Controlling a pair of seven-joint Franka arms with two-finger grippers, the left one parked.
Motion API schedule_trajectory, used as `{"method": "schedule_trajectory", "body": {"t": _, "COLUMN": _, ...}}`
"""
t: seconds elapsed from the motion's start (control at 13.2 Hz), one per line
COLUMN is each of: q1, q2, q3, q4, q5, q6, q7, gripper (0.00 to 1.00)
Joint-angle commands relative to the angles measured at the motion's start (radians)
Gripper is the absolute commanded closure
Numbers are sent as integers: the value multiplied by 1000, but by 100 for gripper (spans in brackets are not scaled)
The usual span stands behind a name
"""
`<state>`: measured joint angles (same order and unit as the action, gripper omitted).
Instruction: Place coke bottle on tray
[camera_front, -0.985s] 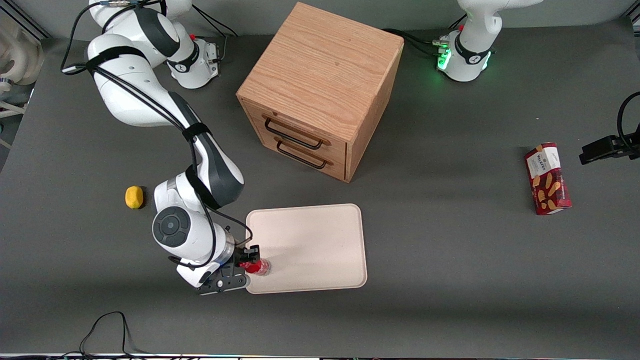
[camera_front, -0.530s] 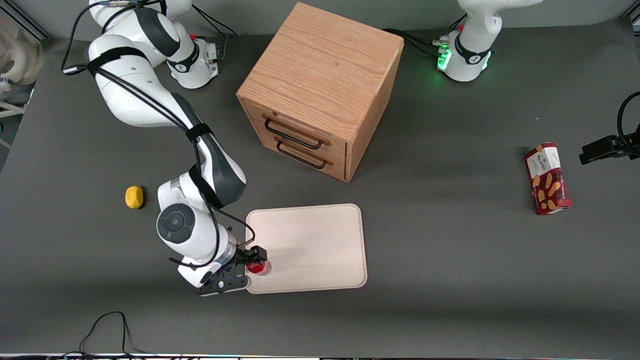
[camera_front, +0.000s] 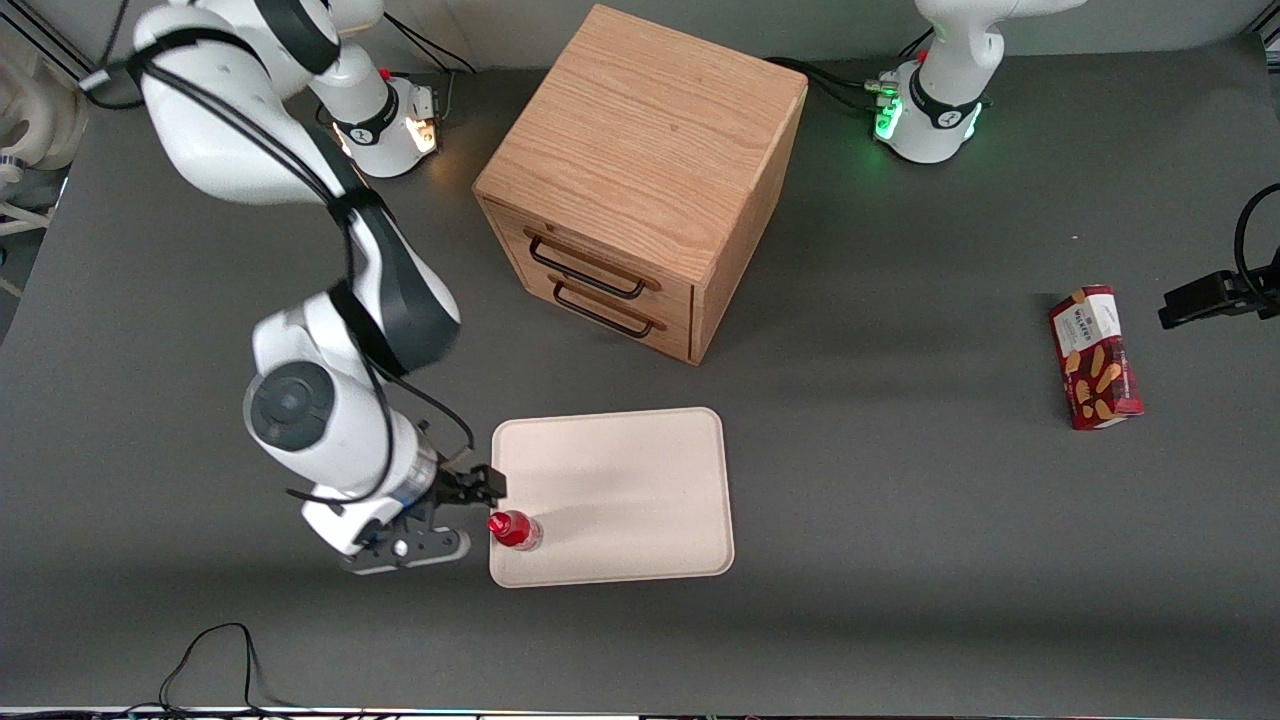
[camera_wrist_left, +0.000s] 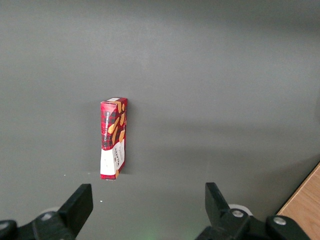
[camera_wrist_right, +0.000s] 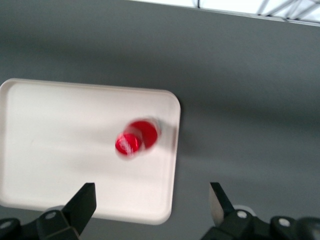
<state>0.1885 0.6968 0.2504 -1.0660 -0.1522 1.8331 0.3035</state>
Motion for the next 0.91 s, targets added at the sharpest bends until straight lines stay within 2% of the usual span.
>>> {"method": "schedule_trajectory", "body": {"t": 0.0, "q1": -29, "q2": -363, "q3": -112, "q4": -387, "q5": 123, "q6": 0, "q7": 14, "gripper": 0}}
{"method": "schedule_trajectory", "body": {"t": 0.08, "q1": -29, "q2": -472, "q3": -155, "q4": -488, "q5": 158, "q6": -1, "q7": 11, "gripper": 0}}
{"method": "schedule_trajectory", "body": {"t": 0.38, "q1": -26, "q2": -802, "q3": -265, "q4": -771, "q5": 164, "q6": -50, "q7": 9, "gripper": 0}}
{"method": "schedule_trajectory", "body": {"t": 0.68, "q1": -26, "q2": -899, "q3": -370, "q4": -784, "q5": 164, "q6": -181, "q7": -168, "gripper": 0}}
{"method": "schedule_trajectory", "body": {"t": 0.83, "q1": -26, "q2": -890, "q3": -370, "q4": -778, "q5": 163, "q6": -183, "q7": -205, "gripper": 0}}
